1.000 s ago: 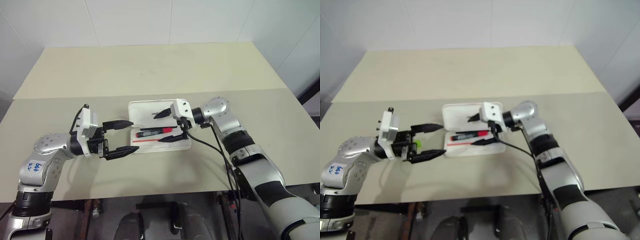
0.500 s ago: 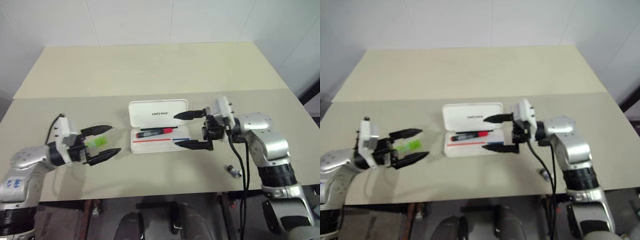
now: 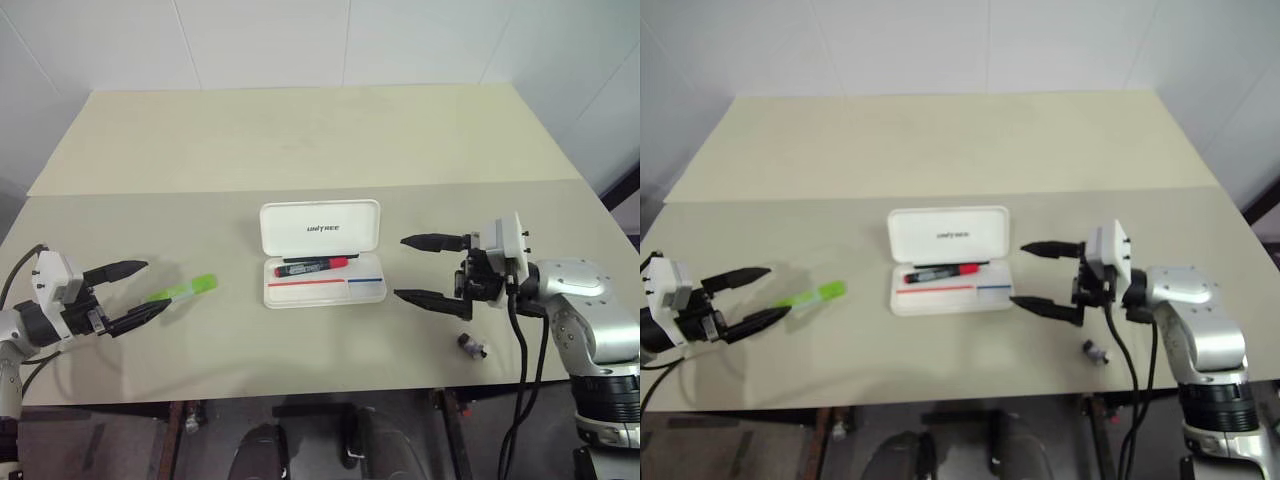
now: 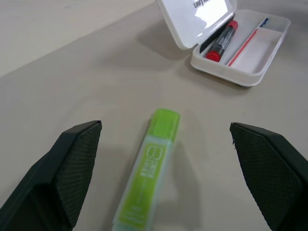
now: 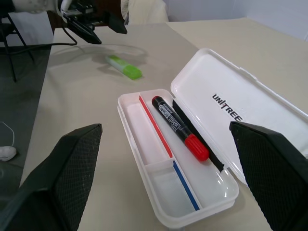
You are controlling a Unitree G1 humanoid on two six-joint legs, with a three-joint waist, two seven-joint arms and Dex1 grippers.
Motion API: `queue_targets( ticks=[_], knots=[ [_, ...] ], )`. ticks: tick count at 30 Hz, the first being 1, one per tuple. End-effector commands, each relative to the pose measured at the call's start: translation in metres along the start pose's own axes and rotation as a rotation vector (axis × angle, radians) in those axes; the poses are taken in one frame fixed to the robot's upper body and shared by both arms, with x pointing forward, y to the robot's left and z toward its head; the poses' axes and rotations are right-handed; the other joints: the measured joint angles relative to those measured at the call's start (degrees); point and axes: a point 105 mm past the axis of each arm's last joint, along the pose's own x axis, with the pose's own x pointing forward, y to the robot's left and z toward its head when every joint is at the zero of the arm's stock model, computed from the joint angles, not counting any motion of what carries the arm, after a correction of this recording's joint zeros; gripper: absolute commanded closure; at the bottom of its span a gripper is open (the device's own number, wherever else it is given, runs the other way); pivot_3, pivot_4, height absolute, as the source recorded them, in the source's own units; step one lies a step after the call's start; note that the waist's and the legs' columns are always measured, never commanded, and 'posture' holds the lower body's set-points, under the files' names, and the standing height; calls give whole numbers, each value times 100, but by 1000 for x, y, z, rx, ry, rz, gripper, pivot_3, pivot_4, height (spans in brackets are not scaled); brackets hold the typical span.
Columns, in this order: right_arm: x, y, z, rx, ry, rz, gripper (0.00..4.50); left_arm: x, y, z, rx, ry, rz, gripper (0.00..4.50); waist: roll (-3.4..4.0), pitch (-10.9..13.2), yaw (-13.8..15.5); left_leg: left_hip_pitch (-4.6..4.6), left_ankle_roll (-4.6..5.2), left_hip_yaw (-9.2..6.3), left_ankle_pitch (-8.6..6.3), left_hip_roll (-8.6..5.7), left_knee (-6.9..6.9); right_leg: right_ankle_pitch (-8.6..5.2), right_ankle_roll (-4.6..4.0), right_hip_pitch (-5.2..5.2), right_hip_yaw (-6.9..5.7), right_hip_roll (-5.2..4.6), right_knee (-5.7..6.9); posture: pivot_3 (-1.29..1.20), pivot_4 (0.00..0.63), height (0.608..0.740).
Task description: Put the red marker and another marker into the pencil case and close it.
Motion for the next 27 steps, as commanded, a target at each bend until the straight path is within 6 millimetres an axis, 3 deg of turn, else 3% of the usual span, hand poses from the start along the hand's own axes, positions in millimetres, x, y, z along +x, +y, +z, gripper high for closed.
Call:
queue_targets(
  ticks=[1,10,15,22,25,27],
  knots=[
    [-9,-1,7,-31,-6,0,26,-4,10,-4,47,45,-9,0,0,0,0,0,0,2,0,-1,-4,0,0,-1,1,0,-1,0,150,740],
    [-14,-3,8,-43,12,-37,26,4,3,-31,50,144,-139,0,0,0,-5,1,0,12,0,0,-10,0,2,-5,1,3,-2,0,150,740],
    [-13,-1,11,-52,7,-46,26,7,7,-43,62,191,-125,0,0,0,-3,2,0,13,1,-1,-8,1,3,-5,2,1,1,0,150,740],
    [-10,1,17,-66,-5,-54,26,22,18,-42,97,165,-66,0,-1,-1,2,3,0,12,1,-1,-2,1,3,-4,2,-1,10,0,150,740],
    [-9,2,19,-68,-7,-55,0,28,20,-42,82,142,-59,606,-3,-2,2,3,1,13,1,-2,2,2,5,-4,2,-1,12,0,150,740],
    [-9,2,20,-70,-9,-56,0,31,14,-46,66,150,-97,1288,-3,-2,0,2,2,14,2,-2,3,3,6,-4,2,0,12,0,150,740]
  ],
)
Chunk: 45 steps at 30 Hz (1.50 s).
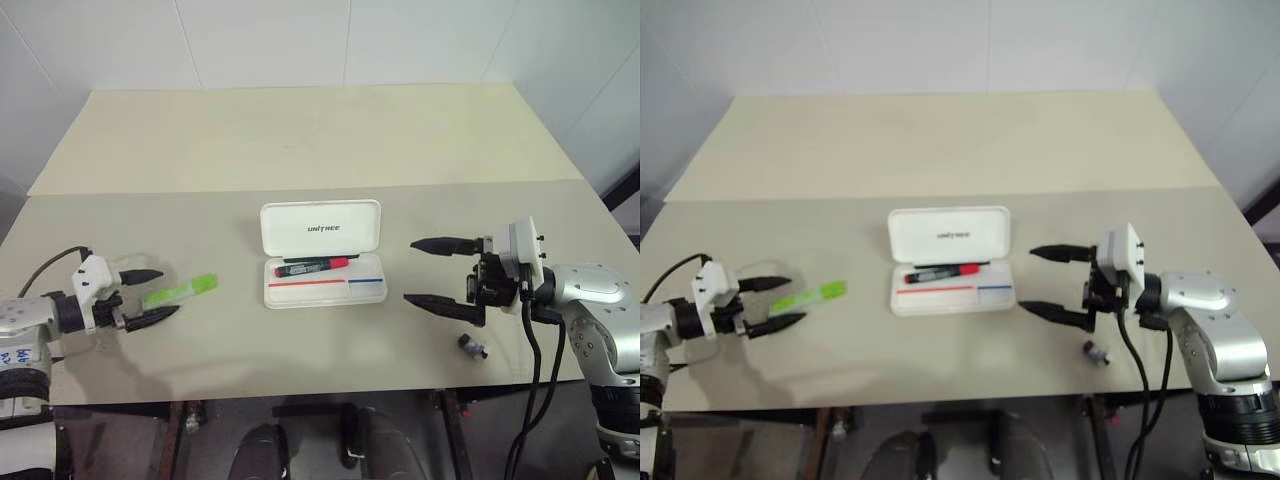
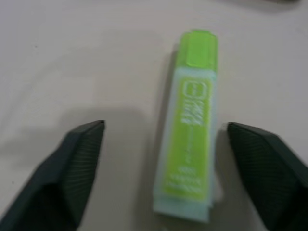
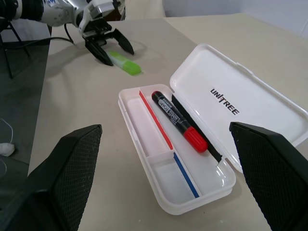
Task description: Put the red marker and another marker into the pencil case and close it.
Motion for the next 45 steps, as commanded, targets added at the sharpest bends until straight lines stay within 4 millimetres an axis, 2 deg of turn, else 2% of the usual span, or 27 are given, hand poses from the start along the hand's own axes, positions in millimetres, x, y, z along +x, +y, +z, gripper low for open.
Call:
queue_targets(
  ticks=[1,5,7,10,12,19,23,29,31,36,45],
  knots=[
    [-4,0,15,-54,-22,-13,0,3,-6,-3,-3,7,-45,1571,0,0,-2,0,0,1,0,0,0,0,0,0,0,0,0,0,150,740],
    [-3,0,18,-60,-25,-17,0,6,-14,-9,-16,26,-93,3022,0,0,-1,1,0,0,0,0,13,0,0,0,1,0,17,0,150,740],
    [-3,0,19,-64,-25,-16,0,6,-17,-13,-20,41,-107,3470,0,0,-1,2,0,0,0,1,26,0,0,1,2,-2,27,0,150,740],
    [-3,1,21,-70,-26,-14,0,9,-20,-16,-27,42,-107,3463,1,-1,-2,5,2,-1,0,-1,33,0,0,5,5,-8,31,0,150,740],
    [-3,0,21,-70,-26,-14,0,14,-20,-9,-20,5,-108,3463,2,-1,-1,7,3,0,-1,-1,33,0,0,6,6,-8,31,0,150,740],
    [-6,0,13,-56,-6,-21,0,37,-23,58,74,-249,-140,3463,-20,1,124,-1,7,-2,0,0,41,1,3,5,4,-3,33,0,150,740],
    [-7,0,6,-45,4,-30,0,51,-29,99,197,-285,-200,3463,-21,1,152,-1,6,-2,-1,-2,41,1,3,6,6,-4,34,0,150,740],
    [-5,3,2,-44,8,-28,0,70,-47,124,215,-275,-342,3463,-21,1,123,0,7,1,0,-3,43,3,6,7,11,16,32,0,150,740],
    [-6,4,0,-45,10,-32,0,83,-56,132,233,-277,-399,3463,-21,2,133,1,4,3,-1,-4,43,3,6,7,15,47,31,0,150,740],
    [-7,9,1,-52,6,-57,0,118,-72,139,255,-259,-481,3463,-22,1,179,0,0,1,0,-7,50,3,6,10,22,67,31,0,150,740],
    [-8,21,8,-57,-4,-93,0,161,-79,127,242,-171,-468,3463,-23,2,151,0,-3,-1,-2,-8,53,3,6,9,27,79,30,0,150,740]
  ],
)
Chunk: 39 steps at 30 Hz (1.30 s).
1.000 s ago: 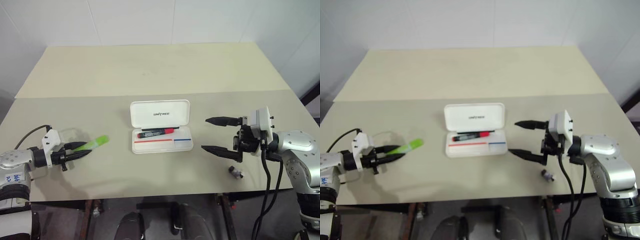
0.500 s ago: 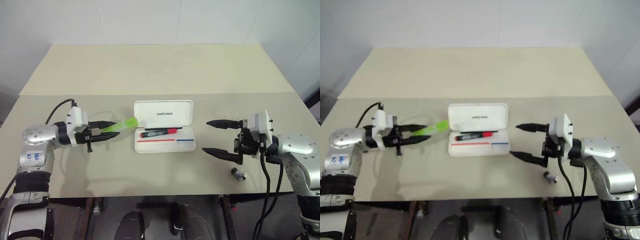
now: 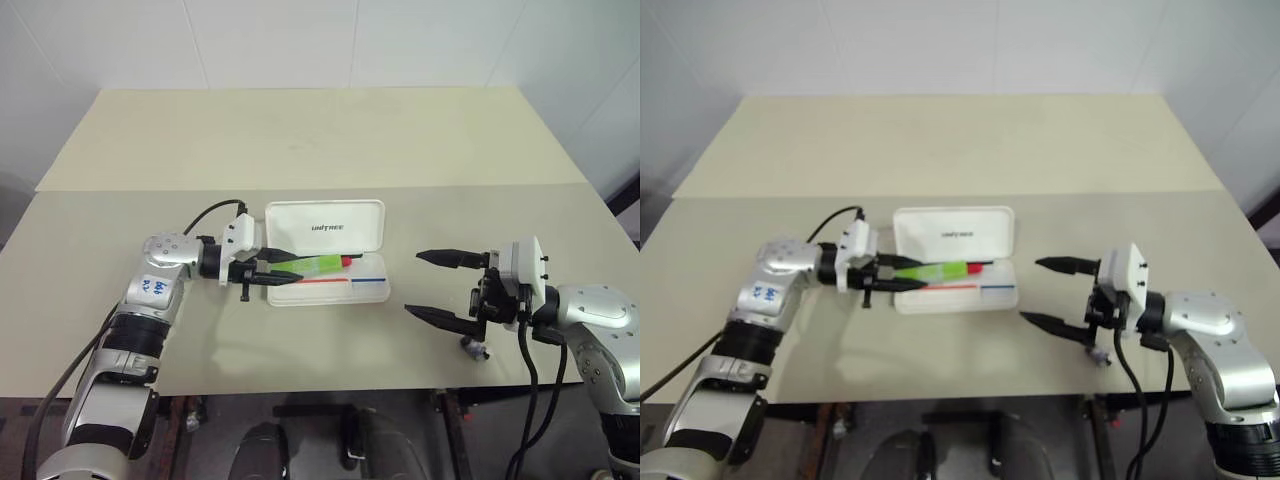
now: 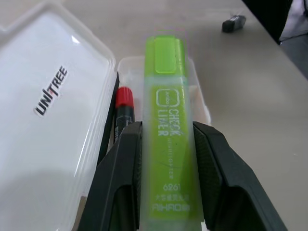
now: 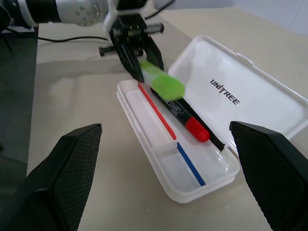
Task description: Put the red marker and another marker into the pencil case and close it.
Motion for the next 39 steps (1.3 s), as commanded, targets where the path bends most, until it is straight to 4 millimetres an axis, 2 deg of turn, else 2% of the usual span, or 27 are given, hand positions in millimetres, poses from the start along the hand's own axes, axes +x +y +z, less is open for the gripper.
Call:
queue_targets(
  ticks=[1,5,10,27,39],
  knots=[
    [-3,3,16,-47,-31,-19,0,8,6,-2,44,48,17,3463,0,0,-7,1,0,2,0,-1,2,0,0,0,2,0,1,0,150,740],
    [-4,5,18,-48,-33,-42,0,20,3,-1,46,31,-17,3463,-1,0,3,0,1,1,0,0,3,0,0,0,2,-3,0,0,150,740],
    [-6,7,19,-47,-32,-57,0,26,-1,1,42,15,-62,3463,-1,0,-6,0,1,0,0,-1,2,0,0,0,2,-2,0,0,150,740],
    [-5,5,17,-52,-43,-73,0,6,-8,1,52,61,-79,3463,-1,0,-2,0,2,-1,0,-1,4,0,0,1,3,-1,1,0,150,740],
    [-4,5,17,-56,-48,-74,0,8,-16,-5,9,82,-103,3463,-1,0,0,0,2,-1,0,-1,5,0,0,1,4,0,2,0,150,740]
  ],
)
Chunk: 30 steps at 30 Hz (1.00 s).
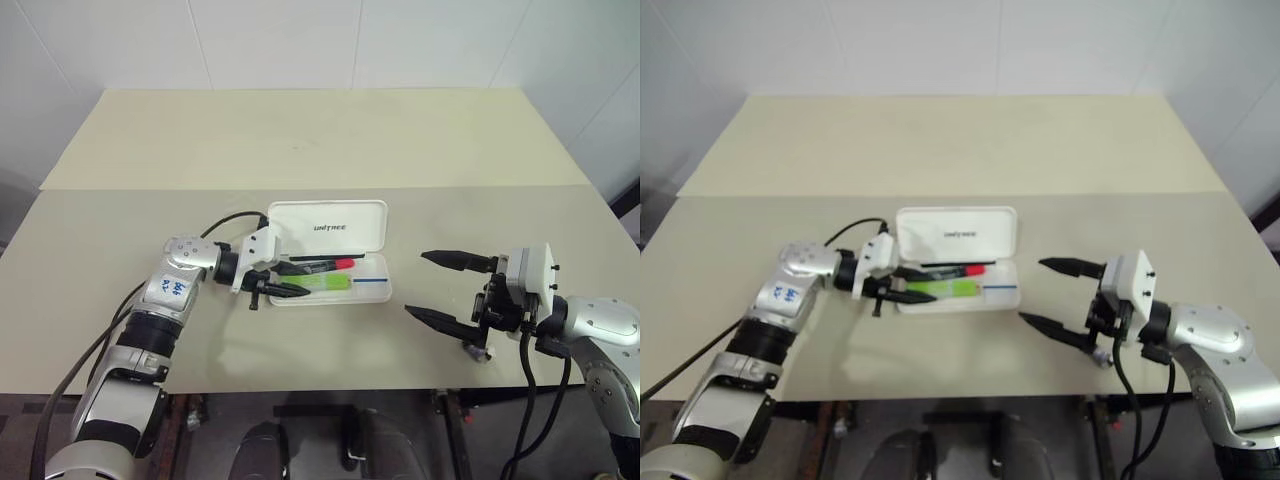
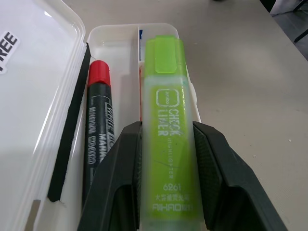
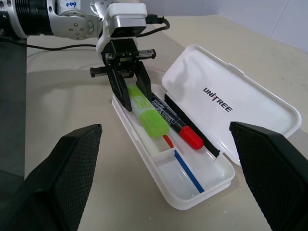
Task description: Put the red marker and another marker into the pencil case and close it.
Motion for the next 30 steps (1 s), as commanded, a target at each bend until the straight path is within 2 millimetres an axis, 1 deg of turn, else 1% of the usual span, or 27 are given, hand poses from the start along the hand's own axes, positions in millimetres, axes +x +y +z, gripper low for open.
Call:
queue_targets(
  ticks=[1,4,6,7,8,9,12,14,17,18,22,24,27,30],
  knots=[
    [-1,0,11,-43,-35,-6,0,0,-3,3,21,7,-14,3463,0,0,-4,0,0,0,0,0,0,0,0,0,0,0,0,0,150,740],
    [-1,0,11,-44,-35,-7,0,1,-5,0,-12,18,-34,3463,0,0,-5,0,0,1,0,0,1,0,0,0,0,0,1,0,150,740],
    [-1,0,11,-45,-34,-9,0,2,-8,-2,-22,34,-54,2725,0,0,-4,0,0,1,0,-1,2,0,0,0,1,0,2,0,150,740],
    [-1,0,11,-45,-34,-10,0,3,-7,-2,-14,33,-43,2474,0,0,-3,1,0,1,0,-1,2,0,0,0,1,0,3,0,150,740],
    [-1,0,11,-45,-34,-10,0,3,-8,-2,-23,33,-50,2090,0,0,-2,1,0,1,0,-1,2,0,0,0,2,0,3,0,150,740],
    [-1,0,11,-45,-33,-10,0,4,-8,-2,-18,37,-51,1797,0,0,-1,1,0,1,0,-1,4,0,0,0,3,0,5,0,150,740],
    [-1,0,12,-44,-33,-11,0,6,-8,1,-16,26,-52,780,0,0,-3,2,0,1,0,-1,6,0,0,0,4,0,7,0,150,740],
    [-1,0,12,-44,-33,-11,0,6,-7,3,-10,19,-50,16,0,0,-4,2,0,1,0,-1,7,0,0,0,5,1,8,0,150,740],
    [0,0,11,-43,-35,-9,0,7,-7,10,3,-15,-48,16,0,0,-3,1,0,1,0,0,6,0,0,0,5,1,7,0,150,740],
    [0,-1,11,-42,-35,-8,0,7,-7,15,0,-41,-50,16,0,0,-1,1,0,1,0,0,6,0,0,0,5,1,7,0,150,740],
    [-1,-1,6,-14,-29,-15,0,0,-9,49,11,-227,-53,16,0,0,-2,0,1,1,0,1,6,0,0,0,6,0,7,0,150,740],
    [-6,0,0,15,-5,-29,0,-8,-8,67,19,-325,-40,16,0,0,-2,1,0,0,0,1,7,0,0,0,8,0,8,0,150,740],
    [-19,2,-13,55,49,-54,0,-26,-10,95,34,-467,-40,16,0,0,-2,2,0,-1,1,1,6,0,0,1,15,2,10,0,150,740],
    [-33,3,-24,83,98,-84,0,-37,-14,108,25,-490,-58,16,-1,0,-4,2,-1,-1,1,-2,7,-1,3,2,25,2,11,0,150,740]
  ],
)
